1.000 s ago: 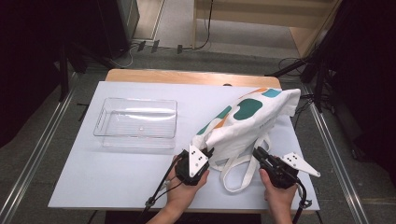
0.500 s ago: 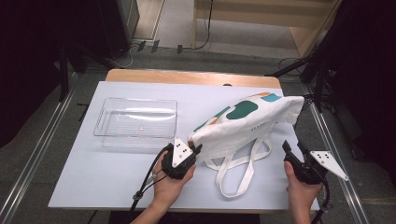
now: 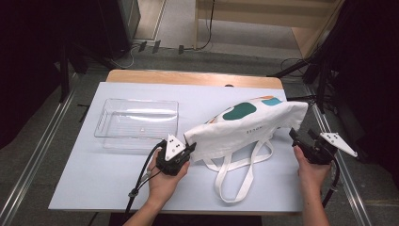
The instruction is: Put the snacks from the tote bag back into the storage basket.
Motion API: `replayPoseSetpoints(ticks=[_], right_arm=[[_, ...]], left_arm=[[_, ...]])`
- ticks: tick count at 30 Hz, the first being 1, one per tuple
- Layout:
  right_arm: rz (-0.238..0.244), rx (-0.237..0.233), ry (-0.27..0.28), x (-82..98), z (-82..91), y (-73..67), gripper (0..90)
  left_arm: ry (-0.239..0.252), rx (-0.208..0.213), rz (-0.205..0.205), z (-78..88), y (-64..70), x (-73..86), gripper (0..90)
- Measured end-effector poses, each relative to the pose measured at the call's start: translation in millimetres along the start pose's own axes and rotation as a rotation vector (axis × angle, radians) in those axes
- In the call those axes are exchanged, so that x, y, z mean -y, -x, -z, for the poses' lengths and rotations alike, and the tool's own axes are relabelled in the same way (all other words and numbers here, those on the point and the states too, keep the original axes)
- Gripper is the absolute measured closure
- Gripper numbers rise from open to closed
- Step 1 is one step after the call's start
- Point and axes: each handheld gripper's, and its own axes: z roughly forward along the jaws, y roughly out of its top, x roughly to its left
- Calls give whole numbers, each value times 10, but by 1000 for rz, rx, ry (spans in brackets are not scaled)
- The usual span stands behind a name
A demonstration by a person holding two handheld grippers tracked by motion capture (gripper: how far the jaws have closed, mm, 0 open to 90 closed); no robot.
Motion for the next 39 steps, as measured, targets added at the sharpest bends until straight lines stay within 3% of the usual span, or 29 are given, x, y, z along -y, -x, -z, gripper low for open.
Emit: replayPoseSetpoints(ticks=[5, 8, 12, 15, 18, 20, 25, 27, 29, 30, 31, 32, 36, 38, 39], right_arm=[[4, -6, -3, -16, -105, 24, 257], [-25, -13, -9, -10, -179, 98, 269], [-30, -36, -33, 18, -239, 152, 311], [-21, -38, -55, 40, -268, 151, 466], [7, -34, -54, 42, -259, 140, 685], [23, -23, -46, 39, -232, 119, 760], [61, 18, -4, 35, -94, 30, 795], [73, 38, 38, 62, 69, -50, 801], [77, 42, 54, 74, 125, -66, 802], [73, 54, 90, 103, 270, -103, 803], [73, 54, 90, 103, 270, -103, 803], [65, 50, 116, 100, 394, -118, 804], [108, 61, 197, -2, 719, -180, 804], [110, 60, 212, -15, 787, -200, 805], [123, 66, 249, -28, 905, -232, 805]], left_arm=[[-6, -2, -2, 3, -19, 10, 891], [-7, -3, 0, -3, -24, 17, 891], [-11, -3, -6, -5, -32, 18, 891], [-13, -5, -9, -12, -36, 20, 891], [-13, -4, -6, -13, -37, 18, 891], [-7, -5, 1, -12, -34, 14, 891], [5, 7, 17, 0, -45, -1, 891], [11, 14, 33, 11, -57, -16, 892], [19, 25, 48, 12, -69, -33, 892], [36, 40, 65, 27, -84, -61, 892], [36, 40, 65, 27, -84, -61, 893], [56, 46, 70, 55, -99, -106, 893], [113, 65, 101, 139, -173, -256, 894], [133, 72, 116, 177, -216, -322, 894], [142, 72, 123, 192, -230, -351, 894]])
